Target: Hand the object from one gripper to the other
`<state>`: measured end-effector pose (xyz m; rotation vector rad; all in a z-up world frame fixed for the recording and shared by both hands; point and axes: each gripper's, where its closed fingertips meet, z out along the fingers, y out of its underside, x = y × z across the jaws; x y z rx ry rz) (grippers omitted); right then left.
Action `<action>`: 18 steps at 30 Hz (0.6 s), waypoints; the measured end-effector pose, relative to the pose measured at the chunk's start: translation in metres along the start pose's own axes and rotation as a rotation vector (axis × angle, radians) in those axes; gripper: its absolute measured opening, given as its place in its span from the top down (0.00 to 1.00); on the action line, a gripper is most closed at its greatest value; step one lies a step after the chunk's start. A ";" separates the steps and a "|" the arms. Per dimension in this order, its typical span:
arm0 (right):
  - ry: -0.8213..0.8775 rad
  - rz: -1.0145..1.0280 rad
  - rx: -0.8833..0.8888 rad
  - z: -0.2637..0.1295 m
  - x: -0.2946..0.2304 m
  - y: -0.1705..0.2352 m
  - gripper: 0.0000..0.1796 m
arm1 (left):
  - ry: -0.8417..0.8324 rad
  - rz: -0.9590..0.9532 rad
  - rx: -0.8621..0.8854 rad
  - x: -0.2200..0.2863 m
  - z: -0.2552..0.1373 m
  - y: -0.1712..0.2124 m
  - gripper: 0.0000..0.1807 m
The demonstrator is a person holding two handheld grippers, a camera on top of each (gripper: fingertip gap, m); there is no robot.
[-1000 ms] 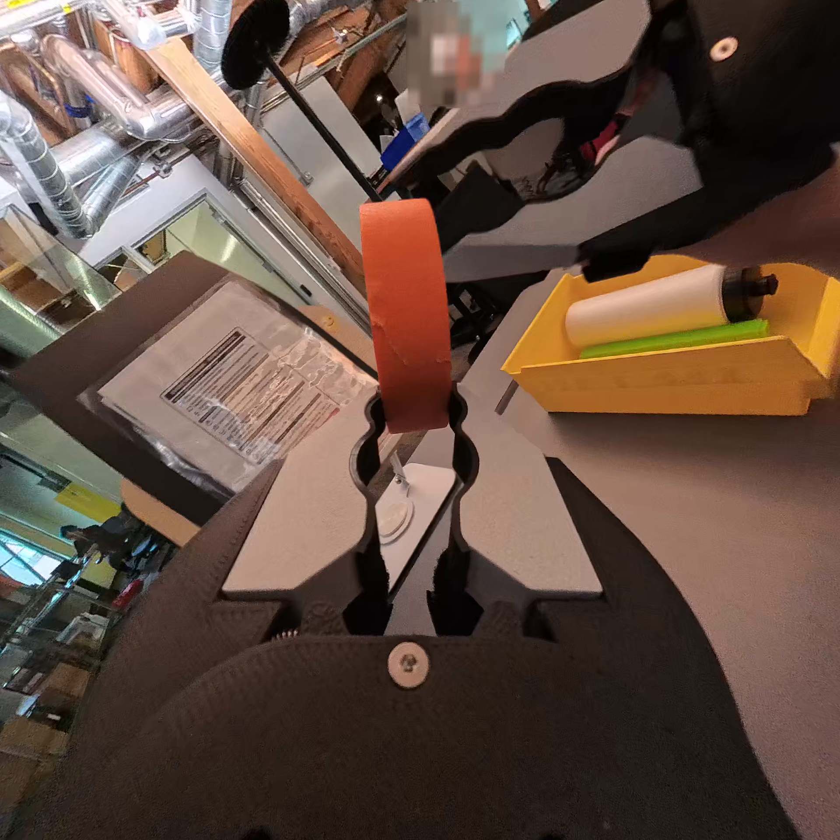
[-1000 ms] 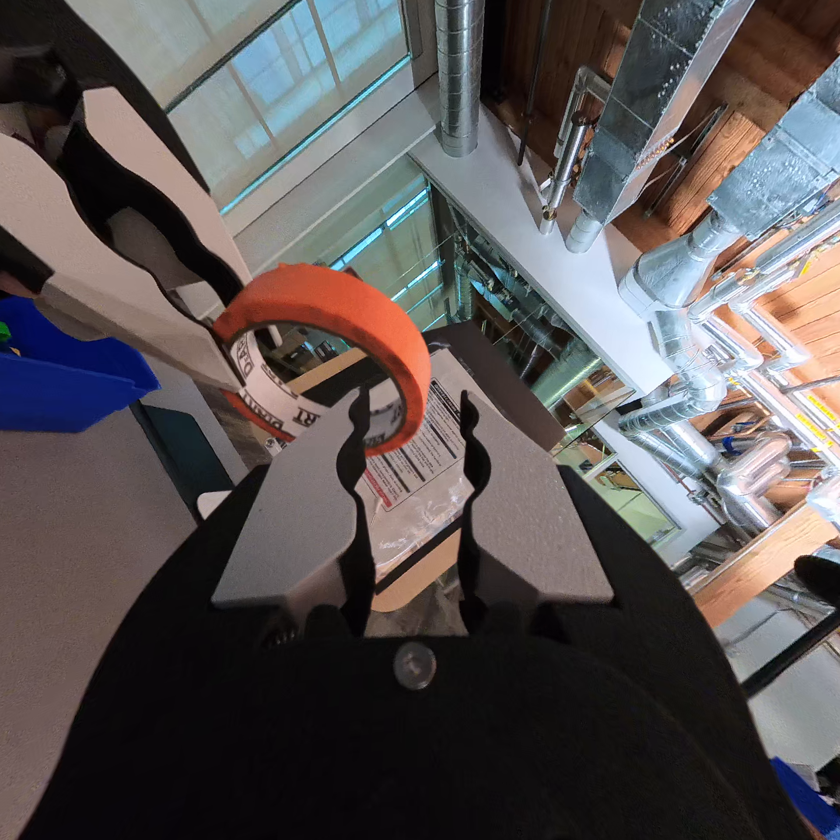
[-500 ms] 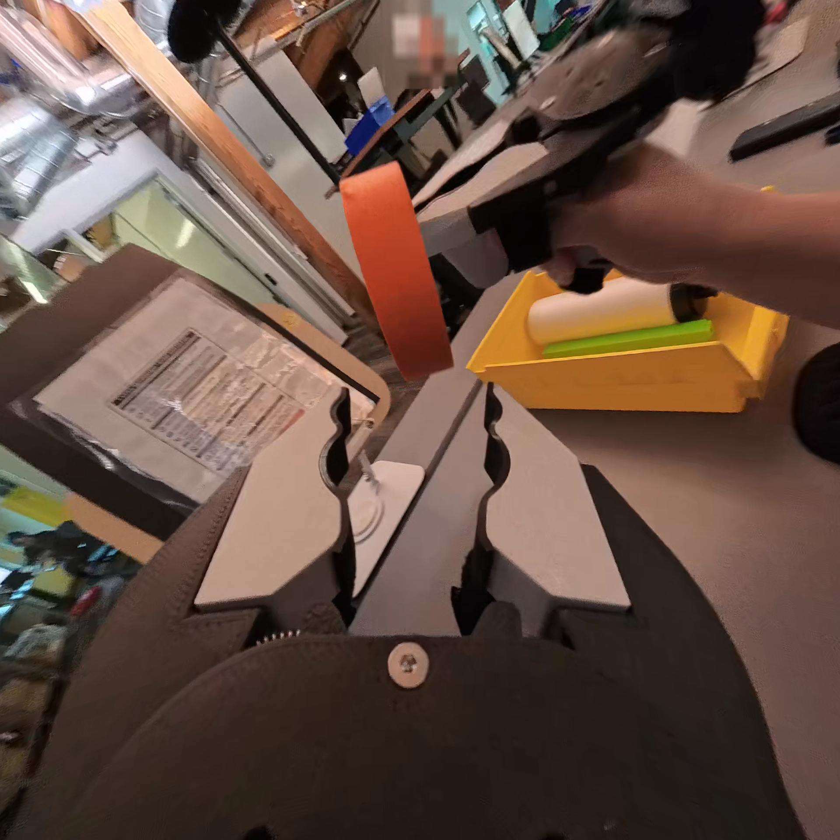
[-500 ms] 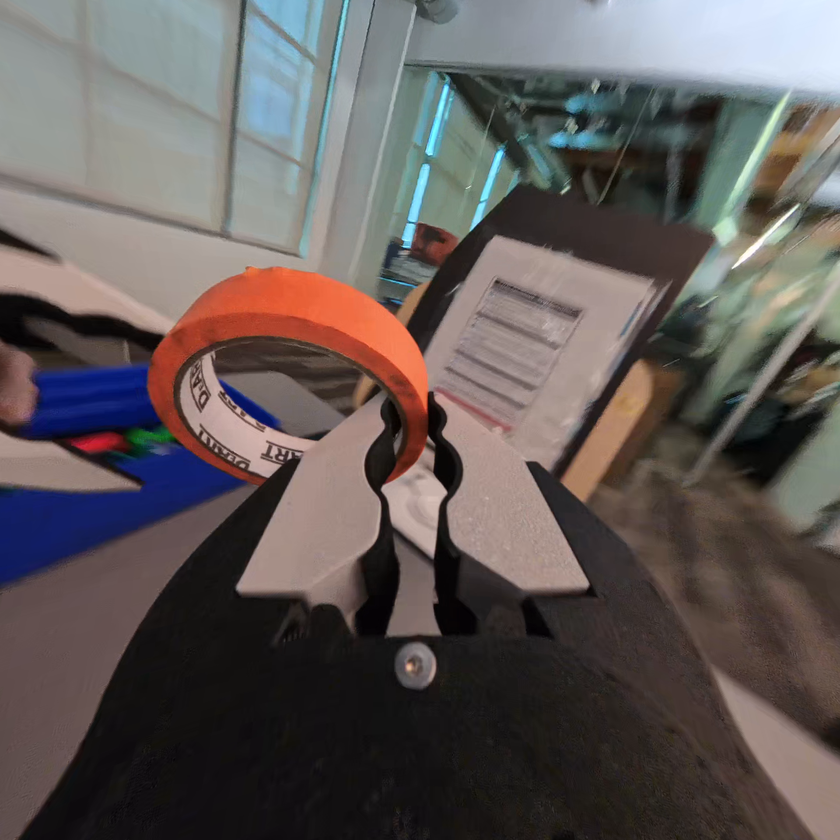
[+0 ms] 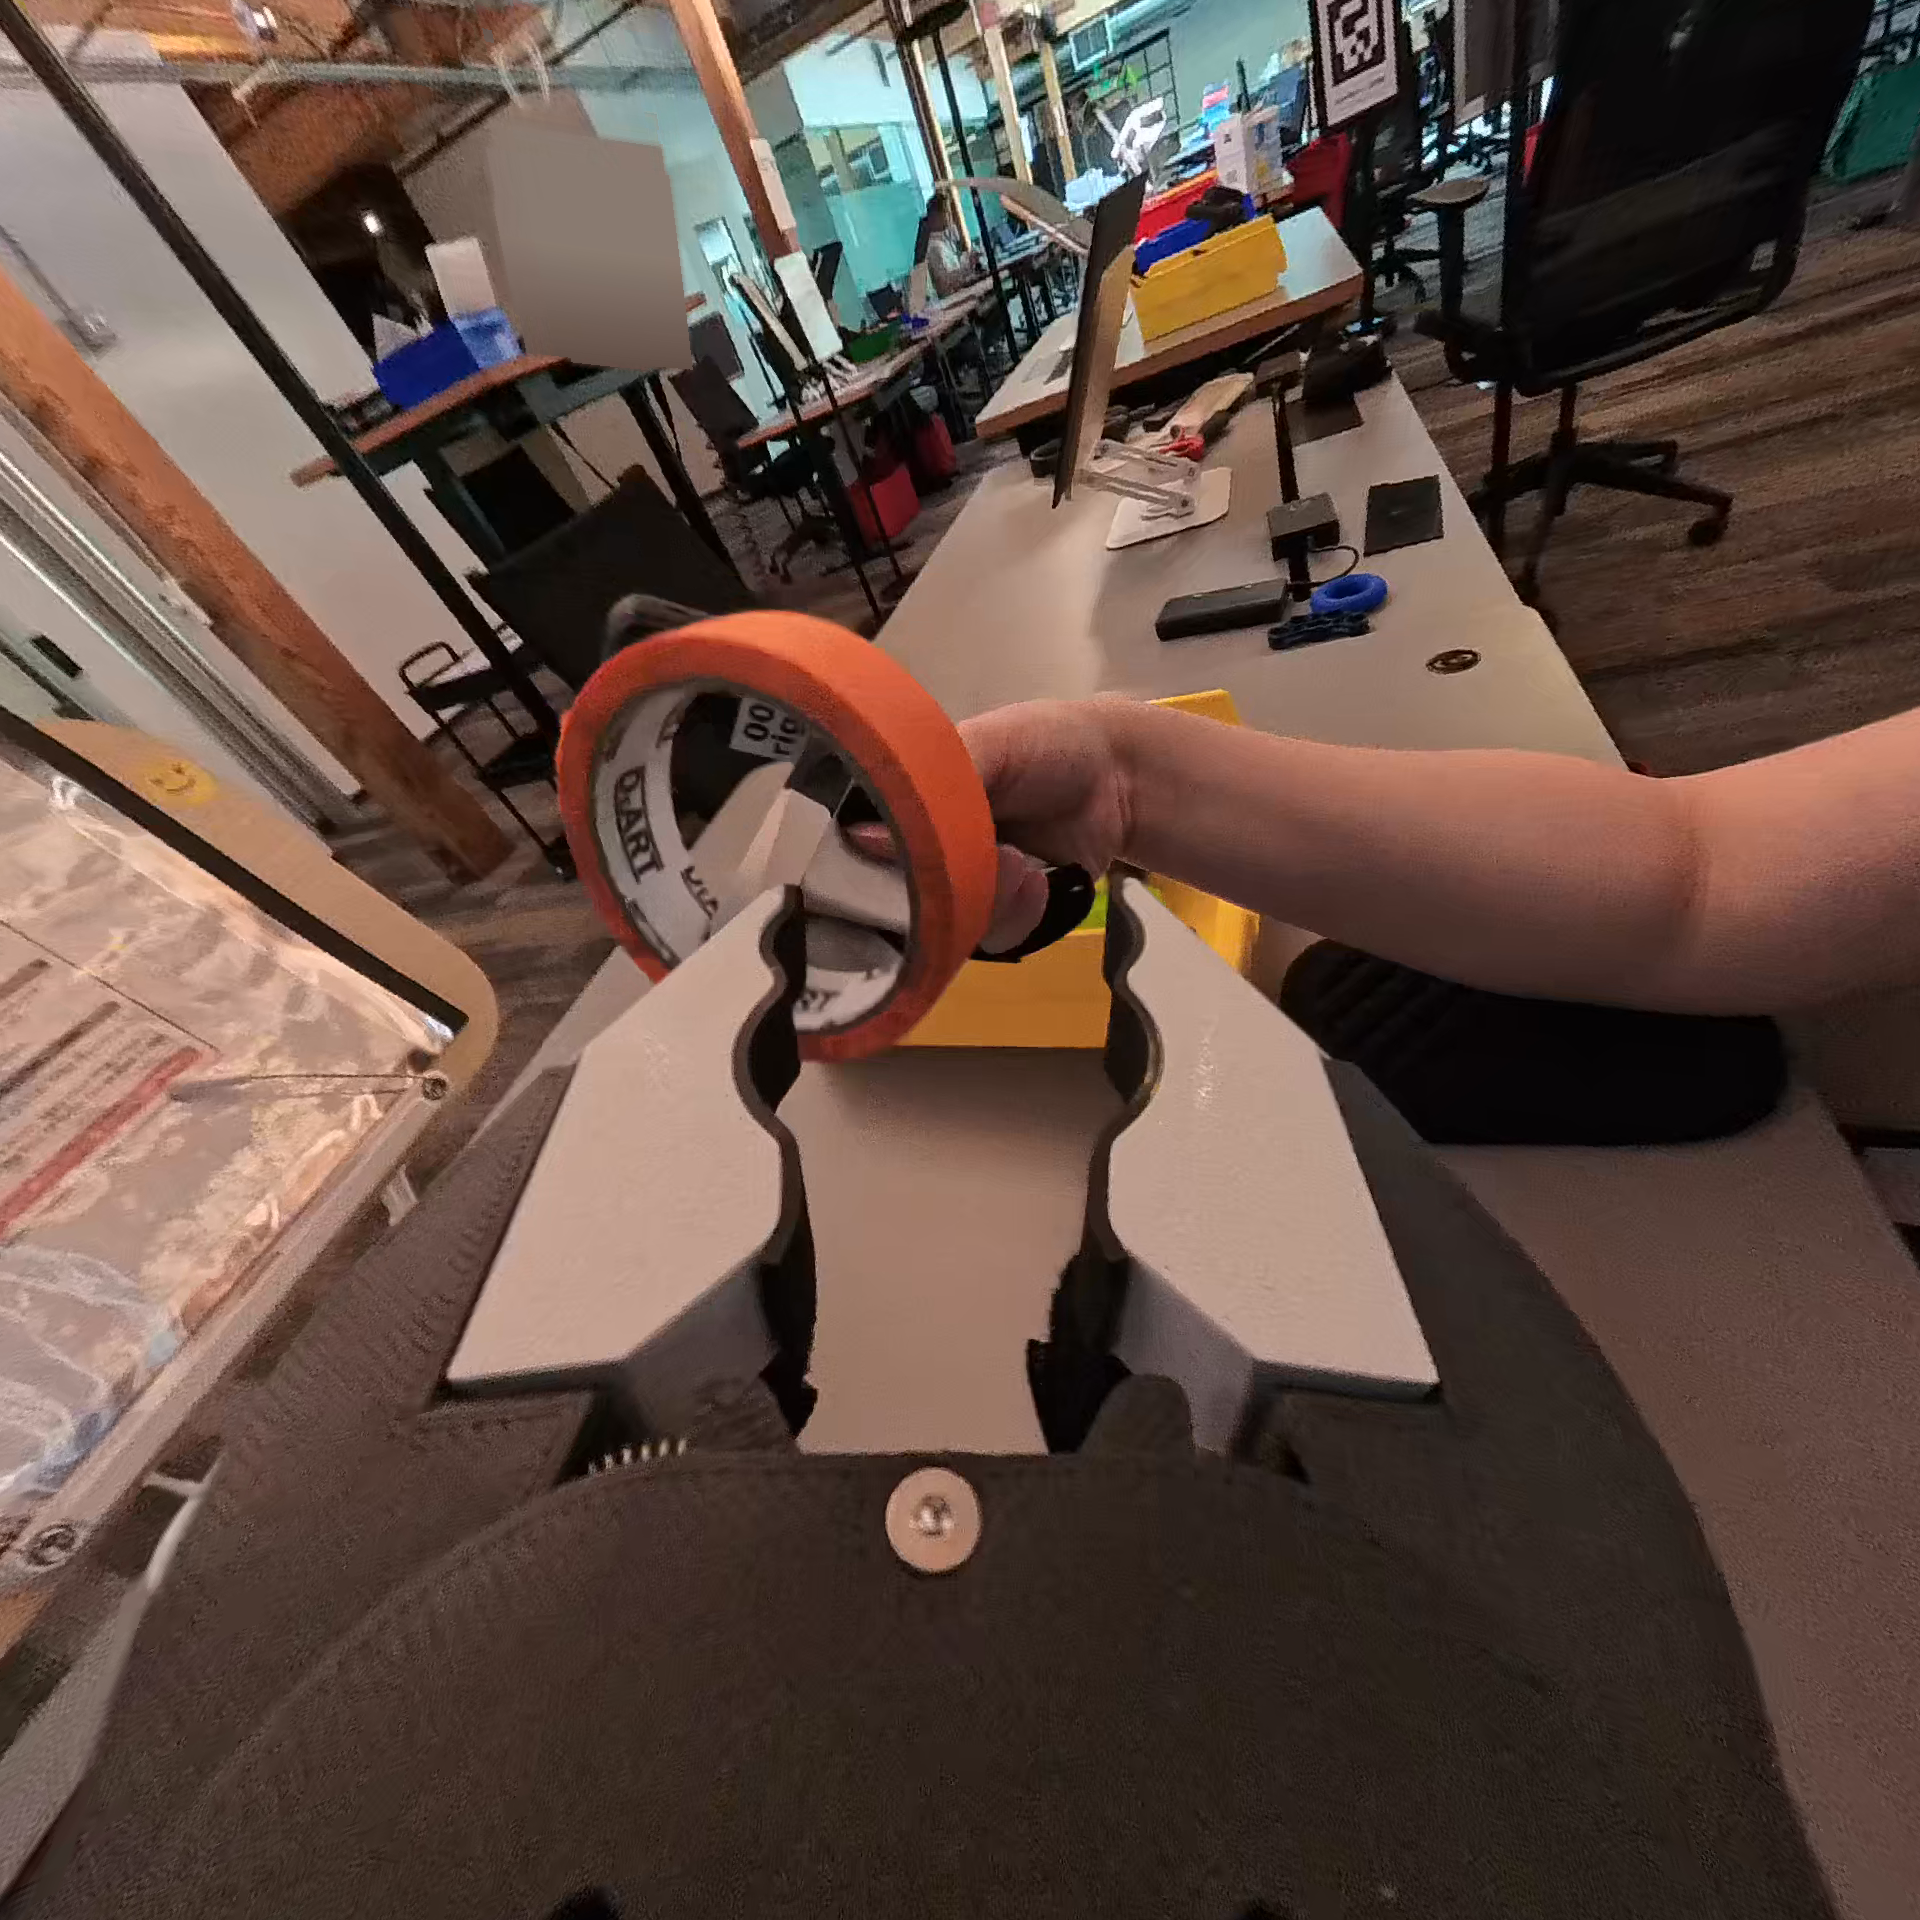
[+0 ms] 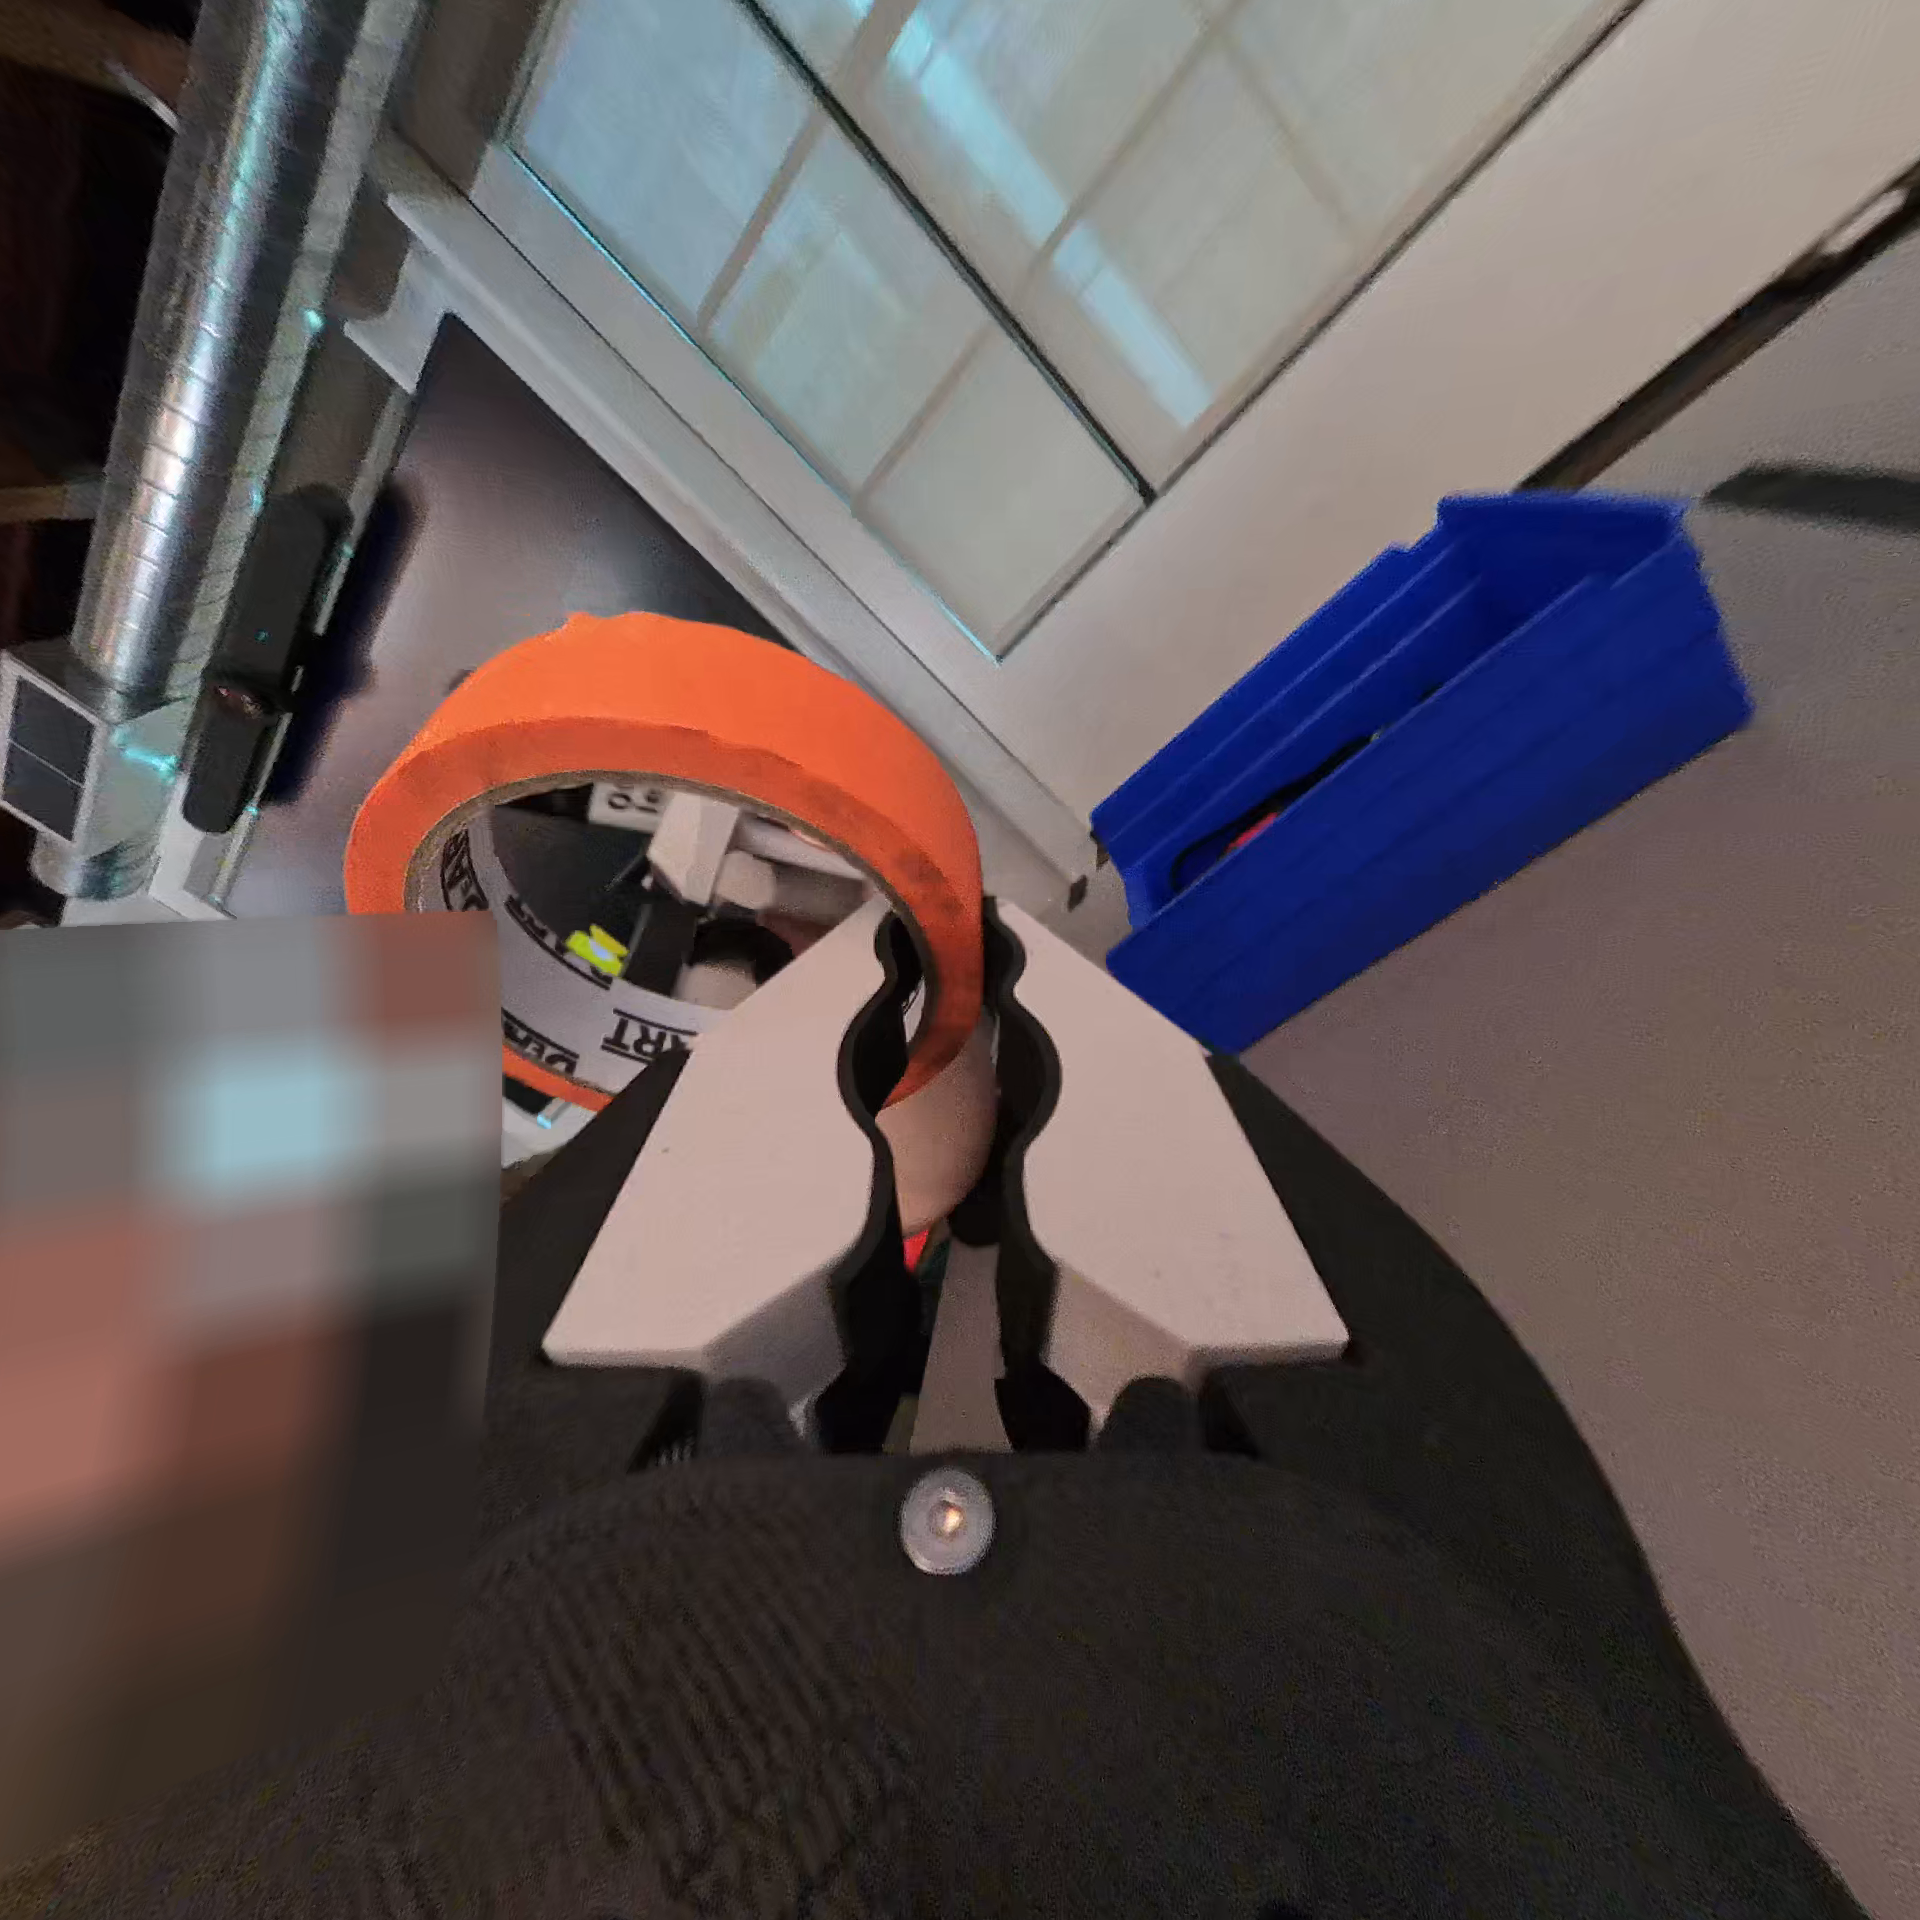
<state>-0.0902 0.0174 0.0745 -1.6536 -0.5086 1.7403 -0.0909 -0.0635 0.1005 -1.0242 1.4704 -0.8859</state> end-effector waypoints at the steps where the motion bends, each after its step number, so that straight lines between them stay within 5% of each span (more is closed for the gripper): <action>1: 0.029 0.003 -0.033 0.003 0.005 0.006 0.96 | 0.009 -0.007 -0.011 0.001 0.001 0.002 0.69; 13: 0.151 -0.089 -0.091 0.016 0.016 0.015 0.93 | 0.183 -0.160 -0.066 0.015 0.017 0.025 0.95; 18: 0.492 -0.429 0.129 -0.013 0.030 -0.038 0.82 | 0.068 -0.402 0.103 -0.029 0.001 0.008 0.96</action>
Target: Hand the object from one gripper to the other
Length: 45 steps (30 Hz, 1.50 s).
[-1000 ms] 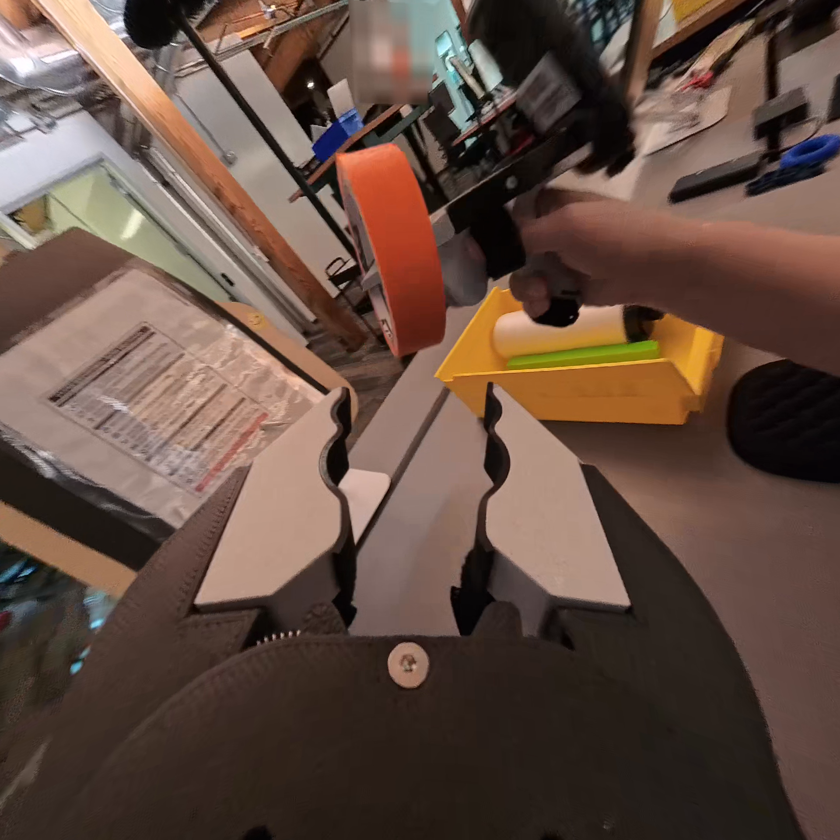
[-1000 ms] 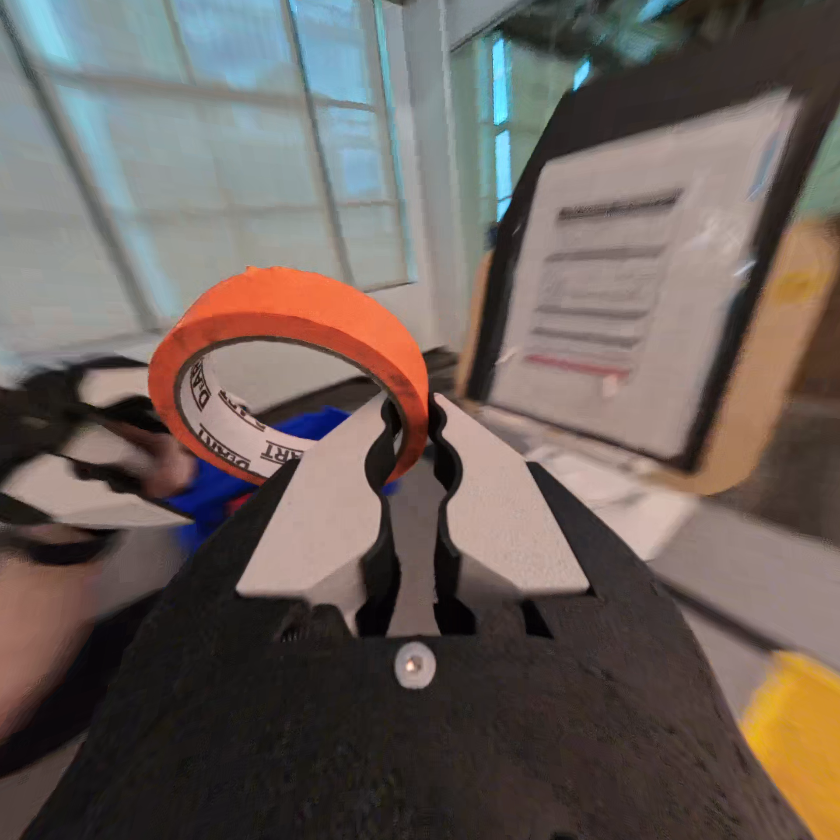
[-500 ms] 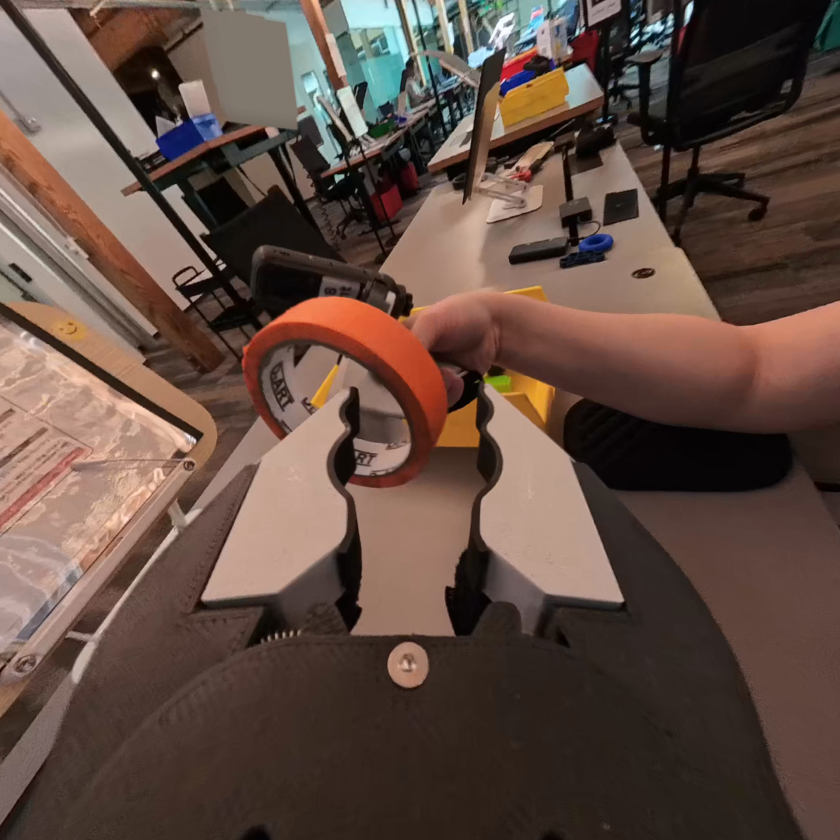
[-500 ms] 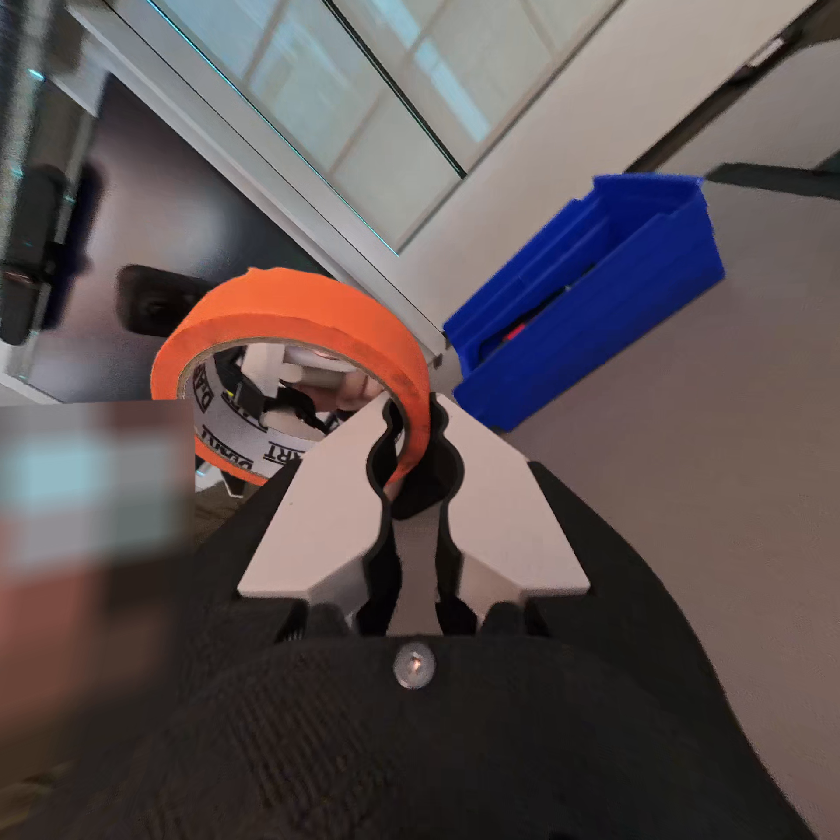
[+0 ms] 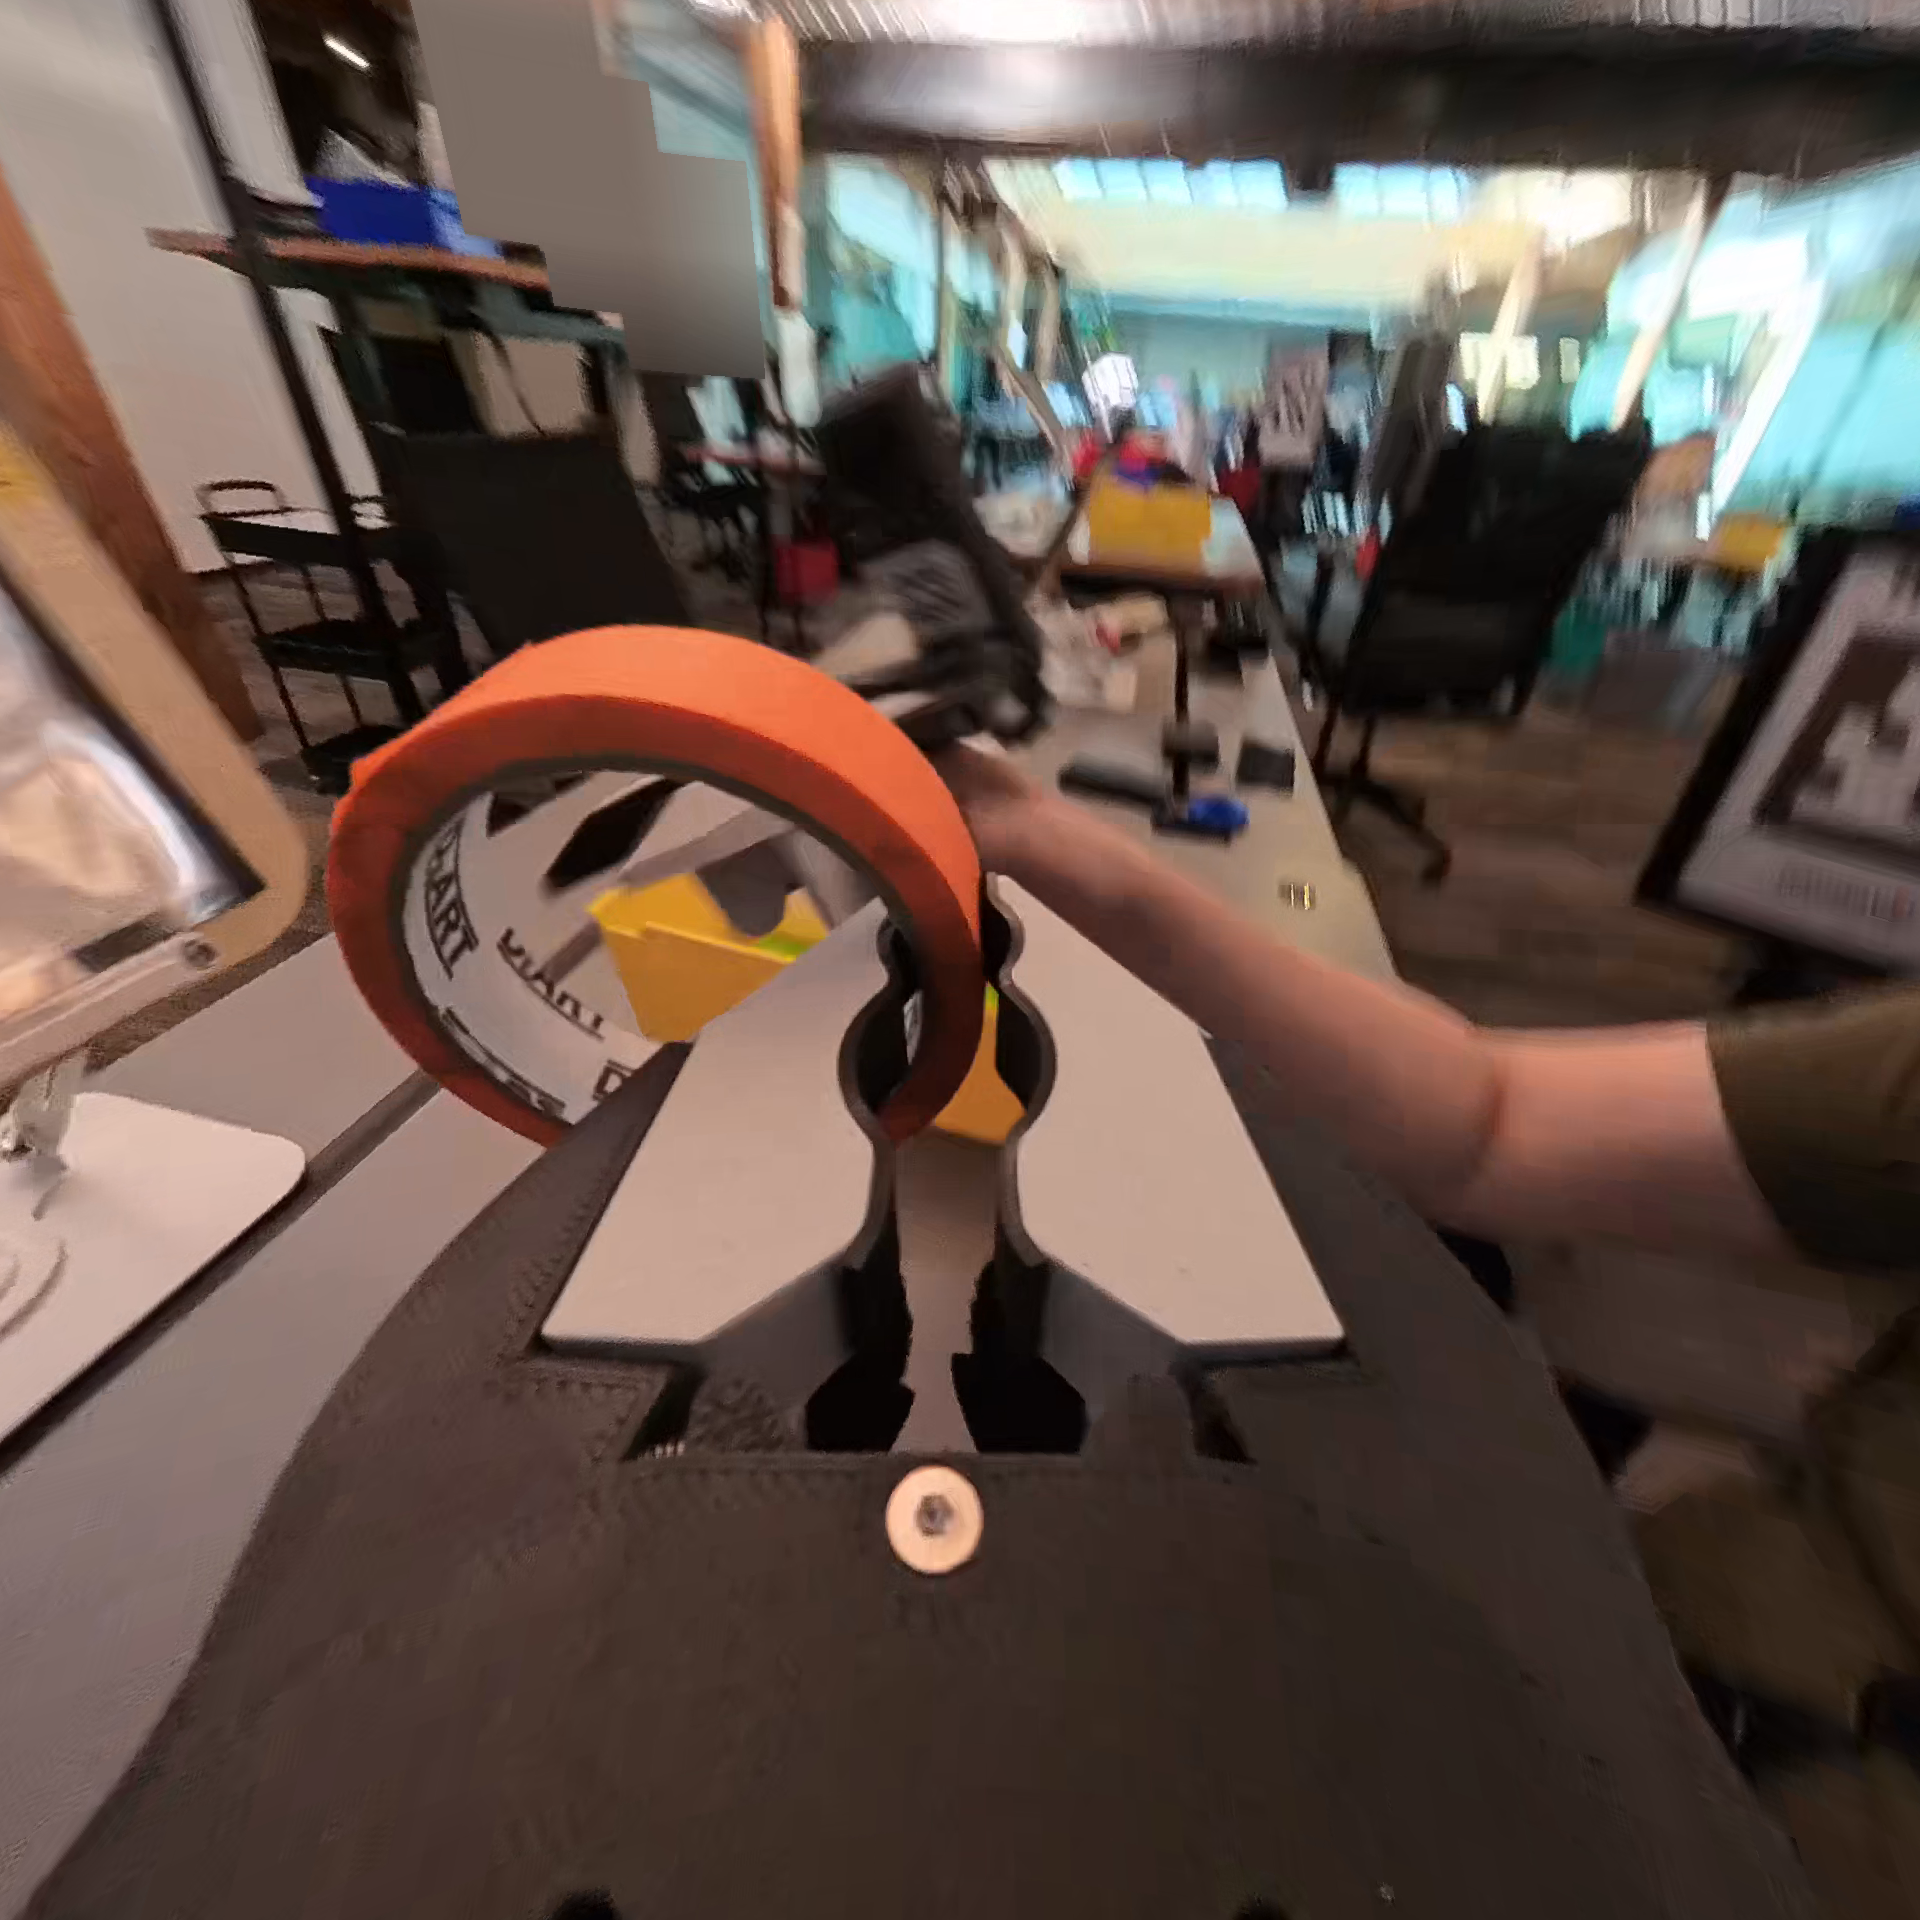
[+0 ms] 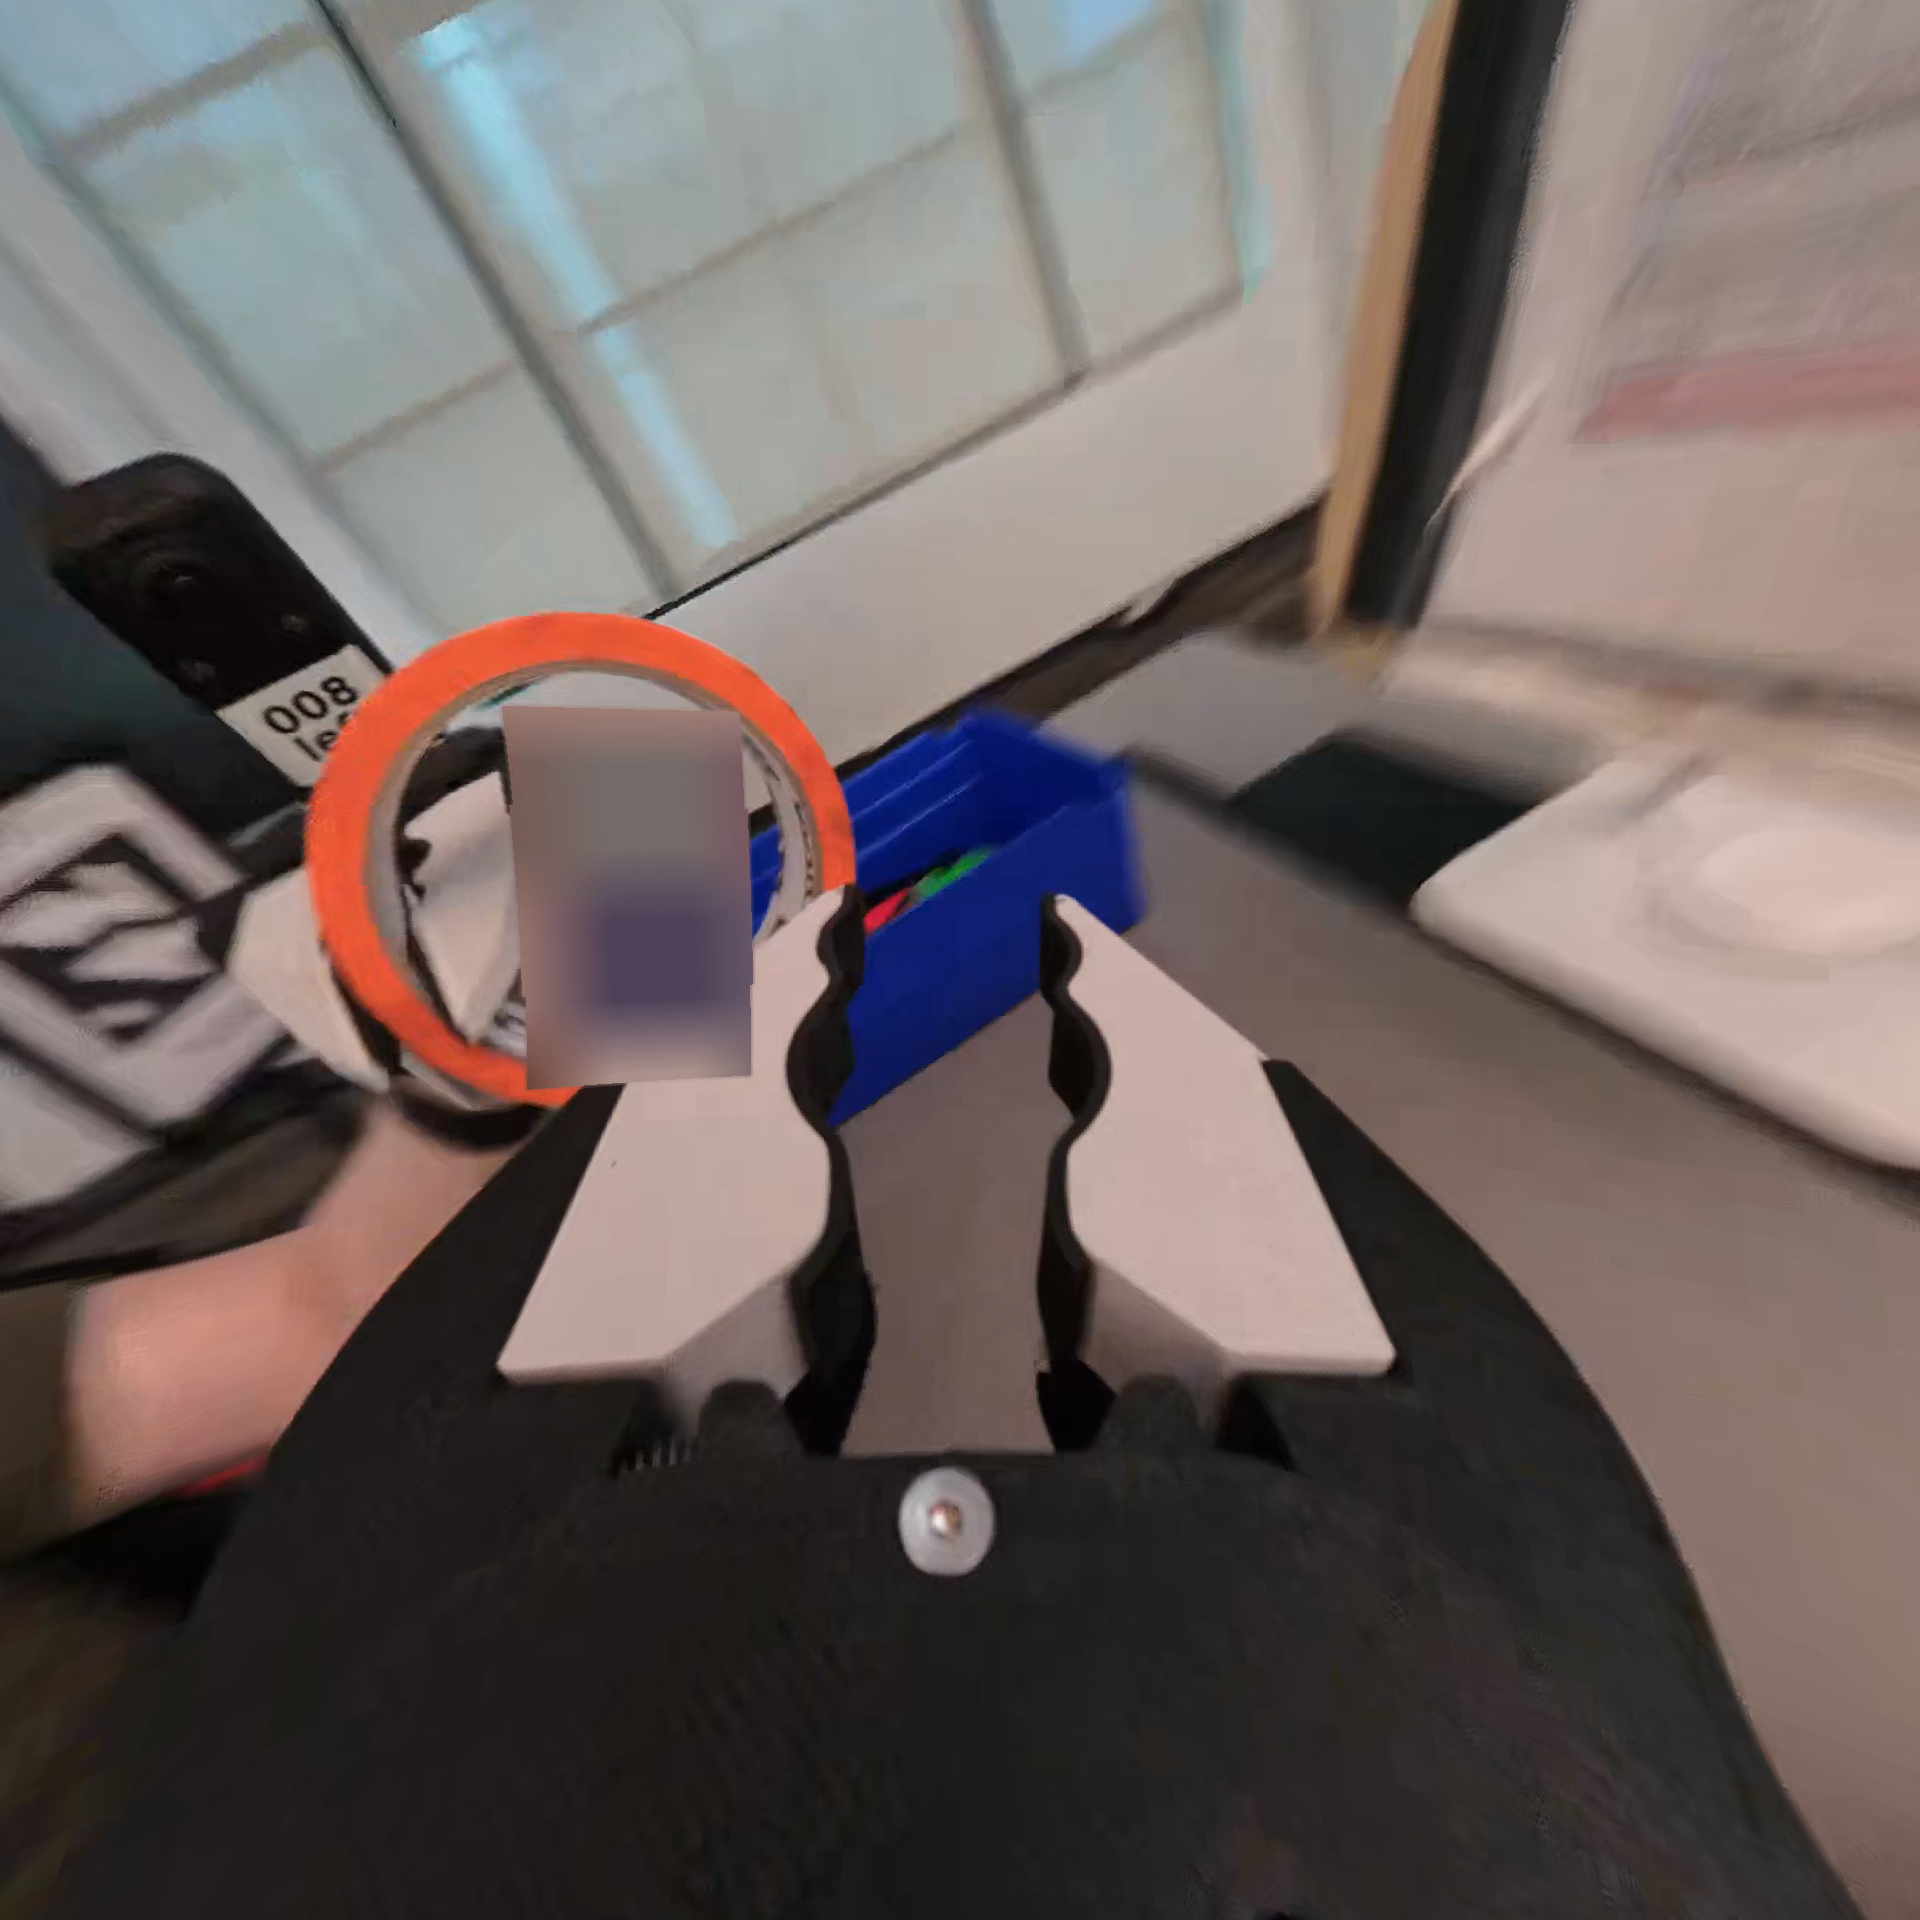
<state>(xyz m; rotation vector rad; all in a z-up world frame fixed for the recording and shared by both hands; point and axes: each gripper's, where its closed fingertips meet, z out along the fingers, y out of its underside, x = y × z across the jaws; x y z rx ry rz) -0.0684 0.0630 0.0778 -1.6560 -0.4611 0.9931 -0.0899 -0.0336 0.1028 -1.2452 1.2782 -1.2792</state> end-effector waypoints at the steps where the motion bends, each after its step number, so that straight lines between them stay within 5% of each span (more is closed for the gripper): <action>1: 0.075 -0.124 0.097 -0.007 0.001 -0.018 0.82 | -0.041 -0.075 0.068 -0.013 -0.008 -0.010 0.96; 5: 0.282 -0.632 0.327 -0.026 -0.037 -0.058 0.74 | -0.140 -0.394 0.359 -0.064 -0.051 -0.034 0.96; 9: 0.437 -1.036 0.228 -0.002 -0.068 -0.043 0.70 | 0.045 -0.757 0.734 -0.093 -0.094 -0.048 0.96; 12: 0.490 -1.240 0.118 0.027 -0.079 -0.017 0.70 | 0.151 -0.893 0.858 -0.104 -0.103 -0.044 0.96; 21: 0.640 -1.375 0.090 0.051 -0.065 0.004 0.70 | 0.440 -1.043 0.897 -0.084 -0.075 -0.042 0.96; 29: 0.669 -1.416 0.132 0.033 -0.067 -0.009 0.85 | 0.649 -1.073 0.871 -0.063 -0.064 -0.047 0.96; 34: 0.683 -1.249 0.146 0.016 -0.056 -0.026 0.85 | 0.449 -0.921 0.754 -0.059 -0.050 -0.046 0.60; 39: 0.523 -0.668 0.365 -0.021 -0.033 -0.056 0.85 | 0.345 -0.744 0.626 -0.046 -0.040 -0.047 0.55; 45: 0.043 0.280 0.614 -0.054 0.015 -0.064 0.86 | -0.003 -0.275 0.430 -0.043 -0.026 -0.035 0.55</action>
